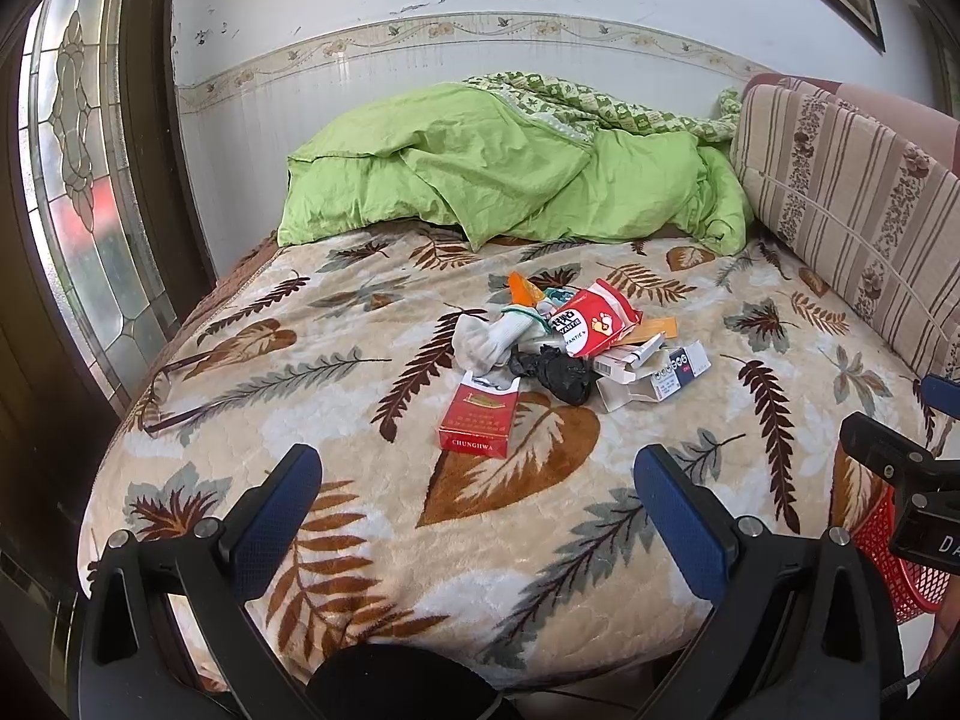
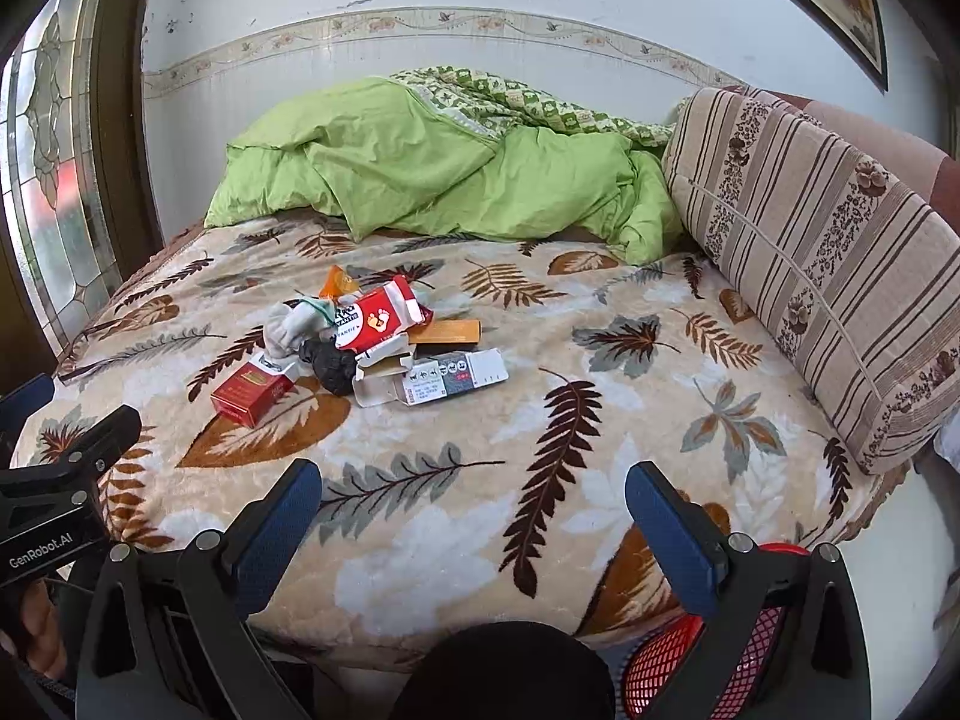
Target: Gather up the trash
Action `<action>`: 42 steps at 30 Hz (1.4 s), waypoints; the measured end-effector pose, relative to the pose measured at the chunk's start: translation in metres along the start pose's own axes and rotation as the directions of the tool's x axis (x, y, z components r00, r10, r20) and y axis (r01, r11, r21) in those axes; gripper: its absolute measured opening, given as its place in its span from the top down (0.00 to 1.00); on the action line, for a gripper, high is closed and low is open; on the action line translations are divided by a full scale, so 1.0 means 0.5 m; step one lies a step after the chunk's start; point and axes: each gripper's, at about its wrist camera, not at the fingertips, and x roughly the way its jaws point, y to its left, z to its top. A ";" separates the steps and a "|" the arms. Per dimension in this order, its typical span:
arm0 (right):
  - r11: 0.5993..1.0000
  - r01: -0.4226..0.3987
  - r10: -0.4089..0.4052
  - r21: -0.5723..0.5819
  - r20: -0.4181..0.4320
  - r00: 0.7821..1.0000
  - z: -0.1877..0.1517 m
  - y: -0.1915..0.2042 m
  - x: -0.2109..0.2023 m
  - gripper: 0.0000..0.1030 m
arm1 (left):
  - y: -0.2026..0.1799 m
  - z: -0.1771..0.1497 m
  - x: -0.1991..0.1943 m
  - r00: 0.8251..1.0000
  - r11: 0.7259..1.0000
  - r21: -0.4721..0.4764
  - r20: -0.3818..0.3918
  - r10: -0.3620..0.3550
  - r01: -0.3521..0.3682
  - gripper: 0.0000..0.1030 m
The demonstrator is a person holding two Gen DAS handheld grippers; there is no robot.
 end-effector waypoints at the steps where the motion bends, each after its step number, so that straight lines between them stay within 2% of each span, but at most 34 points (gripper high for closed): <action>1: 1.000 -0.001 0.001 0.001 -0.002 1.000 0.001 -0.001 0.001 0.01 | -0.001 0.000 0.000 1.000 1.000 0.000 0.002 0.001 -0.001 0.00; 31: 1.000 -0.007 0.008 0.017 -0.022 1.000 -0.006 -0.002 0.012 0.01 | -0.003 0.000 0.000 1.000 1.000 0.002 -0.001 0.003 -0.003 0.00; 38: 1.000 -0.014 0.015 0.026 -0.040 0.999 -0.005 -0.001 0.022 0.01 | 0.000 -0.020 0.005 0.999 1.000 -0.016 -0.034 -0.004 0.004 0.00; 42: 0.999 -0.033 0.035 0.042 -0.054 0.998 -0.007 -0.005 0.030 0.01 | 0.022 -0.020 0.031 0.996 0.998 -0.054 -0.082 -0.024 0.019 0.00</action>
